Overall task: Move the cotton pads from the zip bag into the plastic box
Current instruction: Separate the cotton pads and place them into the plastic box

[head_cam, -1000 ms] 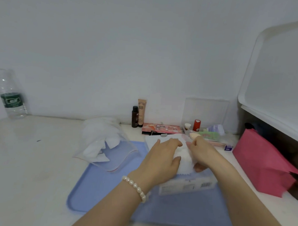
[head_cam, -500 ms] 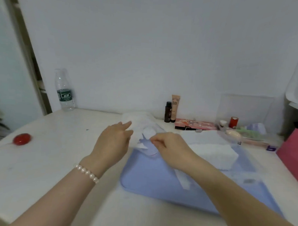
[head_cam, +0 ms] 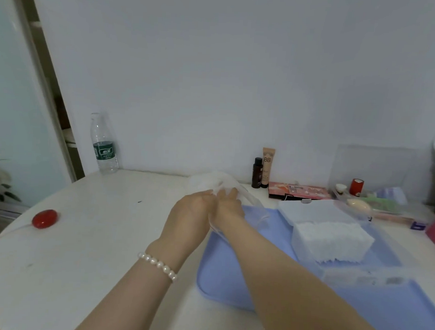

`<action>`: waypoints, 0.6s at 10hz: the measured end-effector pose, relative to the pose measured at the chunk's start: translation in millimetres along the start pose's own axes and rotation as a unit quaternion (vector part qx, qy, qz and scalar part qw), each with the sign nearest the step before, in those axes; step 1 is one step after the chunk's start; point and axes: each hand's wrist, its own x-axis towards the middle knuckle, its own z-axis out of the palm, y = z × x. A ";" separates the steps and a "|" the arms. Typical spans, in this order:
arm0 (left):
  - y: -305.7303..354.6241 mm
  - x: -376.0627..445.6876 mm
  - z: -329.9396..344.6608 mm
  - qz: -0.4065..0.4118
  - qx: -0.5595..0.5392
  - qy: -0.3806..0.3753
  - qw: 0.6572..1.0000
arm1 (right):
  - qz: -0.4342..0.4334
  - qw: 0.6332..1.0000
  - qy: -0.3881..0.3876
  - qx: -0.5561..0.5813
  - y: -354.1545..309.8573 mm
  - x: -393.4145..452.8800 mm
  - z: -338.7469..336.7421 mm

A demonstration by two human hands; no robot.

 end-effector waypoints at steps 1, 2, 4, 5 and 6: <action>4.6 1.2 -6.6 0.029 0.006 -0.011 1.000 | 0.021 1.000 -0.004 0.001 -2.5 6.9 -3.7; -8.2 7.4 -5.1 -0.007 0.013 -0.029 0.999 | 0.003 1.000 0.010 -0.015 -2.4 3.7 -12.0; -7.9 6.8 -4.1 -0.033 -0.023 -0.020 0.999 | -0.030 0.997 0.057 -0.038 -0.8 8.0 -2.9; -3.9 5.4 -6.6 -0.053 -0.029 -0.039 0.997 | -0.039 0.993 0.113 0.016 1.5 11.4 8.7; -4.4 6.1 -5.9 -0.064 -0.024 -0.006 0.998 | -0.065 0.992 0.104 0.016 6.0 14.9 9.3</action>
